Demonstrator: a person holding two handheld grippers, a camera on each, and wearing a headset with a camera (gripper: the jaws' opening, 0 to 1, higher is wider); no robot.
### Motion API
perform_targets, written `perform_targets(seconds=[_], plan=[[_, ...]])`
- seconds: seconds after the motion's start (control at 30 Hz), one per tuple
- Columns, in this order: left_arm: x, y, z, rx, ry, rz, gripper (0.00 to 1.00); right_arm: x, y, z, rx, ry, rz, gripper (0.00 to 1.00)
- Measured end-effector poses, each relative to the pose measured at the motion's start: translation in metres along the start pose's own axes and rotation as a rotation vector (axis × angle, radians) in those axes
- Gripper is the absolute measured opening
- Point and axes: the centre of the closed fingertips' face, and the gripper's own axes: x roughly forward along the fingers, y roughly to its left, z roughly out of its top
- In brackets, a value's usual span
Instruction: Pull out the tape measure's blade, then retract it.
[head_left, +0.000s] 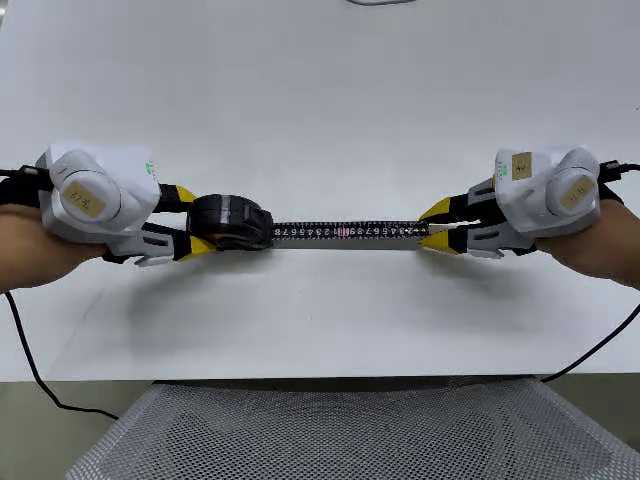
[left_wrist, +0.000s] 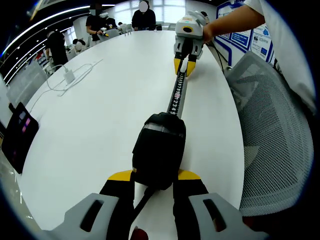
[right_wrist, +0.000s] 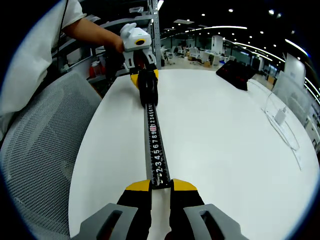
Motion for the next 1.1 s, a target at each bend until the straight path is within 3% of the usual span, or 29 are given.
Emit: perform_targets(seconds=[1.1], plan=[[0.001, 0.000, 0.000, 0.007, 0.002, 0.000, 0.24, -0.024, -0.003, -0.029, 0.003, 0.087, -0.008, 0.09]])
